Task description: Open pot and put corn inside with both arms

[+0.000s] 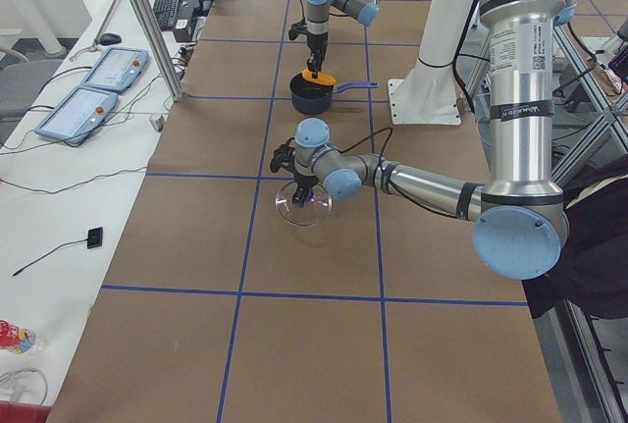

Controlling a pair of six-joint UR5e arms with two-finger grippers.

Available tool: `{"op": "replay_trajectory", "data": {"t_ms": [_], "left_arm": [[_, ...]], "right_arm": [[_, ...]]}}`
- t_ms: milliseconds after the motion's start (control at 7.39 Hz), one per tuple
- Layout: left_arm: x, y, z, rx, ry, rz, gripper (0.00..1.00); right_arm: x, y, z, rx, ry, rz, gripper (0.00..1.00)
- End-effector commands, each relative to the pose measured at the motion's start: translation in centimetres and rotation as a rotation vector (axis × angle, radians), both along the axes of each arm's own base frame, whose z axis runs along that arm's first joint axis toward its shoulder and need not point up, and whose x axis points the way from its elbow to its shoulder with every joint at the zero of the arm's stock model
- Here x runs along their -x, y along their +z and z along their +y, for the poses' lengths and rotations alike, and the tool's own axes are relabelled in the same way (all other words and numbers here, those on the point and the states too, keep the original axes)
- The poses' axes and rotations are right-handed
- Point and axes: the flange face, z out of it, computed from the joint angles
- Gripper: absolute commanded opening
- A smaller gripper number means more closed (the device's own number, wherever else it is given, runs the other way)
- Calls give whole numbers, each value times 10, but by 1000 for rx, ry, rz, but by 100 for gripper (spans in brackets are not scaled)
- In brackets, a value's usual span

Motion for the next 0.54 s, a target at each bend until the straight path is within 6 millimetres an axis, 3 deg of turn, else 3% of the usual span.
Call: {"op": "replay_trajectory", "data": {"t_ms": [0,135,271,406], "left_arm": [[0,2,0,2,-1,-1,59],[-1,3,0,5,1,-3,59],[-1,3,-1,5,0,-2,60],[-1,3,-1,5,0,-2,60]], "right_arm": [[11,-1,4,-30,3,17,47],[8,-12,1,-48,1,3,60],[5,-17,-3,-53,5,0,65],[0,-18,-10,-53,14,-2,86]]}}
